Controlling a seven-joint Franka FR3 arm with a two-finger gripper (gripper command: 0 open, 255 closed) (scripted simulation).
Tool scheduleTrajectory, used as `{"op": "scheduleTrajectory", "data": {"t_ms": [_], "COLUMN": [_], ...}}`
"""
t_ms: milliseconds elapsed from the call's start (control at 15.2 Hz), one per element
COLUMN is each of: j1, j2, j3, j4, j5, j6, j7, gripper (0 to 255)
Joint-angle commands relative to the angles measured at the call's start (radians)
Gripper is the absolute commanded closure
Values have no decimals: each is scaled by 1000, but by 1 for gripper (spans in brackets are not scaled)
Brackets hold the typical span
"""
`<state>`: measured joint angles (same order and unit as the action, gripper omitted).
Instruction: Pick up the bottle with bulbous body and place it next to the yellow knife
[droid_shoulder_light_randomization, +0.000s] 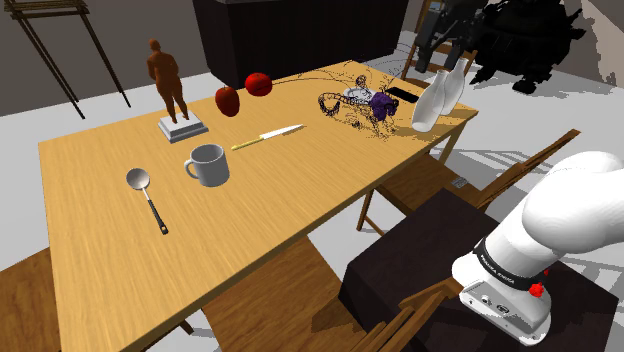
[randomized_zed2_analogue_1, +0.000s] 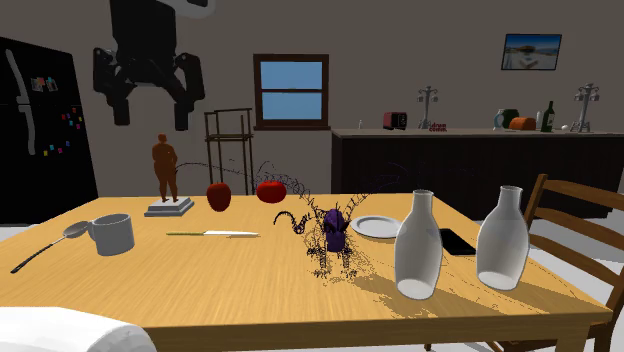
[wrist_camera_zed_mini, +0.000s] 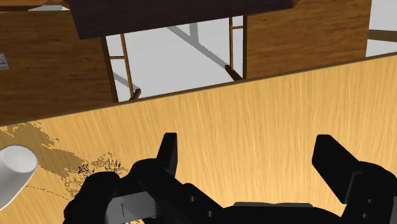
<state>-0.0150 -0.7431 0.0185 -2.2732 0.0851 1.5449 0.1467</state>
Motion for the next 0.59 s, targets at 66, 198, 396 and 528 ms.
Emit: {"op": "scheduleTrajectory", "data": {"t_ms": [66,198,396,528], "j1": [-7,-20,-38,-50], "j2": [12,41,91,130], "j3": [-19,-55,-110,-145], "j4": [-2,-2,6,17], "j5": [-14,-40,-77,-98], "j6": [11,34,69,94], "j7": [-23,-69,-137,-182], "gripper": [0,0,0,0]}}
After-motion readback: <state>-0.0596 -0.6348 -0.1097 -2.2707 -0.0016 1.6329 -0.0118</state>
